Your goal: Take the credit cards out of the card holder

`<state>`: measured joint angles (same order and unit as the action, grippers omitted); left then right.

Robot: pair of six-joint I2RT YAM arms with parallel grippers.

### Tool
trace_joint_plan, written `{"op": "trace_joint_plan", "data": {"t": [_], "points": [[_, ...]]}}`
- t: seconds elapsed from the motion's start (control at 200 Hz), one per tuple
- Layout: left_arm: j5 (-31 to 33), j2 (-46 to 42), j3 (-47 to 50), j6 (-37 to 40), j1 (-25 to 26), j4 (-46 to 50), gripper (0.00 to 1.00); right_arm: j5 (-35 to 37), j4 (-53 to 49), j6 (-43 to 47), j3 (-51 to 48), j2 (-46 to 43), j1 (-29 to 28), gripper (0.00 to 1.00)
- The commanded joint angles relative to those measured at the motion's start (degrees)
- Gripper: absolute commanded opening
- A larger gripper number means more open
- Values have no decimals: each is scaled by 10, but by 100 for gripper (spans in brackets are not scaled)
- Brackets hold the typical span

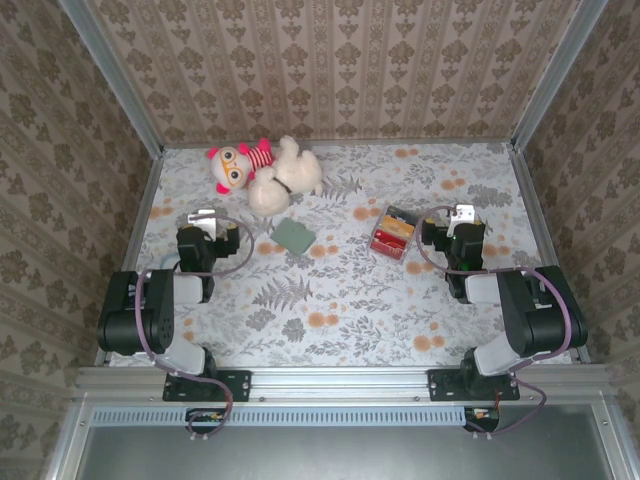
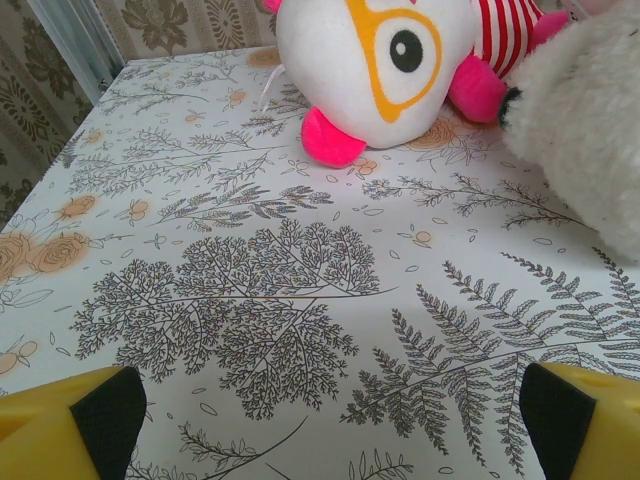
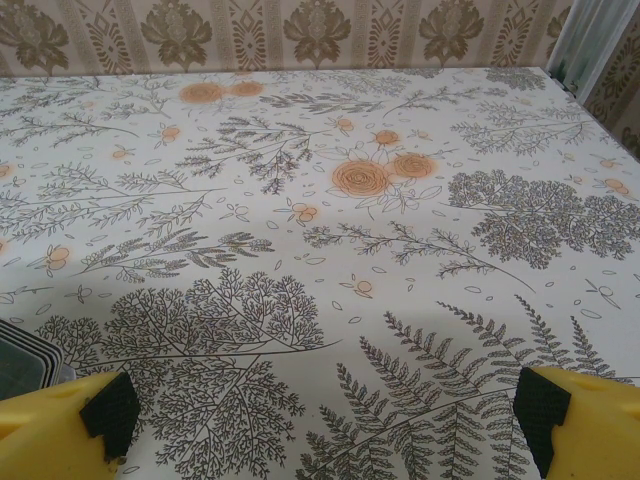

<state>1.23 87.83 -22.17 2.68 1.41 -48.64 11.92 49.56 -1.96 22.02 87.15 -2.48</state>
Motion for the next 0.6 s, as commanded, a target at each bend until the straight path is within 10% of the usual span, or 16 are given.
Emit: {"op": "trace_joint_plan", "data": {"t": [0.0,0.39,0.595], "points": [[-10,3,-13,4,-5,1,100,-7,9,-12,6,5,4,100],[74,-55,-2,-20,1,26,100,37,-44,-27,-4,-70,3,100],[107,-177,-60,-104,7,279,100,63,-288,-84,49,-239,1,100]]}}
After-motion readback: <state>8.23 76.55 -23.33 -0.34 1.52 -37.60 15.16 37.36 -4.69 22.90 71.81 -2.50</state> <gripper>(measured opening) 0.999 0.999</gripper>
